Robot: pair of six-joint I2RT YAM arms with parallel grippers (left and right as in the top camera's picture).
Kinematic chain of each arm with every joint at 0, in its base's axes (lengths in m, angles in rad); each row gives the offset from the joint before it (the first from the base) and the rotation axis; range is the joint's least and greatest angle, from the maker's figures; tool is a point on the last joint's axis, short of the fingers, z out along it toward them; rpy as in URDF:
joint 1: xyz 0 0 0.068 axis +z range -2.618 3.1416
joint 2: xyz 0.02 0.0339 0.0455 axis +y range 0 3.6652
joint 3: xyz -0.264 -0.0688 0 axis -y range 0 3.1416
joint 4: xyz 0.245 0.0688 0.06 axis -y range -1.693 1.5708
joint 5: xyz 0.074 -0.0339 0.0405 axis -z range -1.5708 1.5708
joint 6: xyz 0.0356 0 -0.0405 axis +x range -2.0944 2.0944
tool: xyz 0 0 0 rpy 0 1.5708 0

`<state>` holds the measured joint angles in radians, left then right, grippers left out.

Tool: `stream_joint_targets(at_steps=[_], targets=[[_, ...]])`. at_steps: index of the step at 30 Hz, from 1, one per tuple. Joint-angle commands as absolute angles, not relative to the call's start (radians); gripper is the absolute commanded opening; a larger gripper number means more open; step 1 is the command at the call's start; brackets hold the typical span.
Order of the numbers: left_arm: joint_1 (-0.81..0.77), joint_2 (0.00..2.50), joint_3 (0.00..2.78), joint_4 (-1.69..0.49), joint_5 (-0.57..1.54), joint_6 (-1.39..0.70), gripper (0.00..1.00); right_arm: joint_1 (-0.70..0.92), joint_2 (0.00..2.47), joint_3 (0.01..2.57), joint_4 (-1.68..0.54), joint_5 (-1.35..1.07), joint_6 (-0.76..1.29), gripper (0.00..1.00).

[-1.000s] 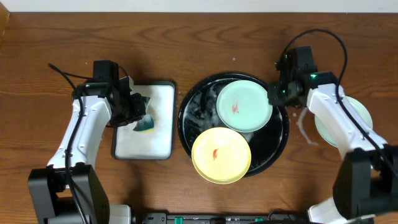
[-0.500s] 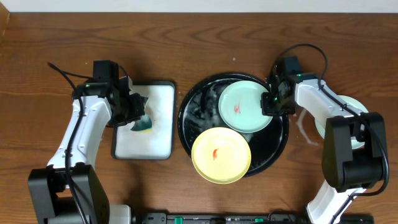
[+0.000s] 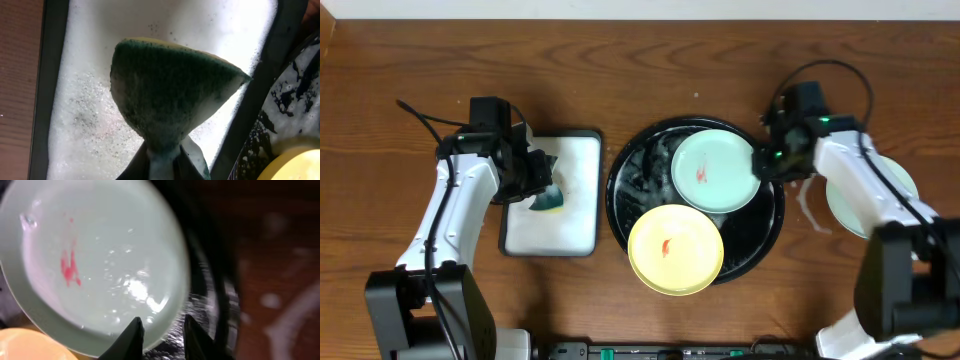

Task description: Clean dirty plates on tray and stack at the side

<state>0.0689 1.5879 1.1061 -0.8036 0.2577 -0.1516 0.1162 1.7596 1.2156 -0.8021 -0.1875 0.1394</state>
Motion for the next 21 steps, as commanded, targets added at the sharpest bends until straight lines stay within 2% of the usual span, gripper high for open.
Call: stream_joint_targets(at_steps=[1,4,11,21], targets=[[0.068,1.588,1.113,-0.805,0.250,-0.131,0.08,0.091,1.763,1.214,-0.810,-0.146,0.140,0.26],[0.068,1.588,1.113,-0.805,0.250,-0.131,0.08,0.092,1.790,1.188,-0.788,-0.117,0.141,0.27],[0.068,1.588,1.113,-0.805,0.250,-0.131,0.08,0.093,1.864,1.164,-0.699,-0.224,0.141,0.26],[0.068,1.588,1.113,-0.805,0.250,-0.131,0.08,0.093,1.891,1.161,-0.682,-0.190,0.141,0.14]])
